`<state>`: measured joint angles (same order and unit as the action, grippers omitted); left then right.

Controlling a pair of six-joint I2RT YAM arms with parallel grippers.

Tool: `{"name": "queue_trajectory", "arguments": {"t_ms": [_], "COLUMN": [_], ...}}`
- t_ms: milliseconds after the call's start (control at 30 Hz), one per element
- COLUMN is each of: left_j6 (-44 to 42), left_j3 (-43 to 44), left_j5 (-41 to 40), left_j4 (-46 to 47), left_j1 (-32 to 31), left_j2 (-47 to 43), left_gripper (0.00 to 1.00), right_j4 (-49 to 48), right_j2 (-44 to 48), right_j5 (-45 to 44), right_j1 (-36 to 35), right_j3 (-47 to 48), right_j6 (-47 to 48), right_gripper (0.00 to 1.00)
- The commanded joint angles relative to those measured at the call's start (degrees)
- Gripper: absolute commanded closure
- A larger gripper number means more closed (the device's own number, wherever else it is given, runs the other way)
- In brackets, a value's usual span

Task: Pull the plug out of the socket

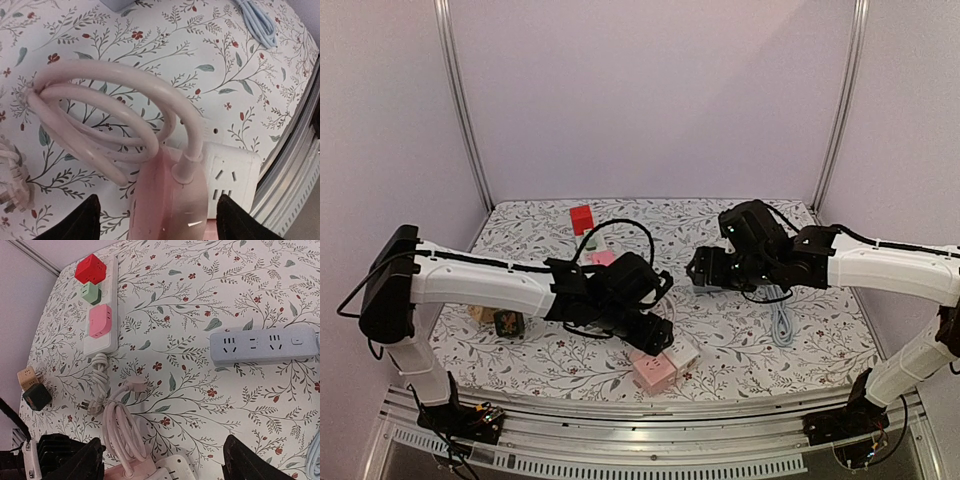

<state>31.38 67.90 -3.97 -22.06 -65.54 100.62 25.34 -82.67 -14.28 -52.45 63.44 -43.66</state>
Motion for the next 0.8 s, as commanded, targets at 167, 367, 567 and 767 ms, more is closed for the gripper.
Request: {"name": "queue_trajectory", "arguments": {"t_ms": [167, 367, 567, 767], "left_j6": [-1.1, -1.4, -1.7, 0.2], "left_j3": [1.4, 2.0, 2.3, 0.5], "left_j5": [-2.1, -2.2, -2.7, -3.8], "left_j4": [-4.6, -5.2, -6.1, -5.5], "left_j1": [-1.1, -1.2, -1.1, -1.0], "left_j2": [1.6, 2.2, 1.8, -1.0], "left_gripper": [0.34, 0.43, 0.61, 0.78], "right_j4": [0.7, 0.7, 1.1, 1.8], "right_j2": [0.9, 0.9, 1.8, 3.8], "right_j5": [-1.4, -1.4, -0.9, -0.5], "right_j1": [0.5, 0.8, 0.8, 0.8], "right_j3": [-0.9, -0.9, -0.8, -1.6], "right_j6": [-0.3, -0.3, -0.3, -1.1], "right_gripper": [0.19, 0.19, 0.18, 0.17]}}
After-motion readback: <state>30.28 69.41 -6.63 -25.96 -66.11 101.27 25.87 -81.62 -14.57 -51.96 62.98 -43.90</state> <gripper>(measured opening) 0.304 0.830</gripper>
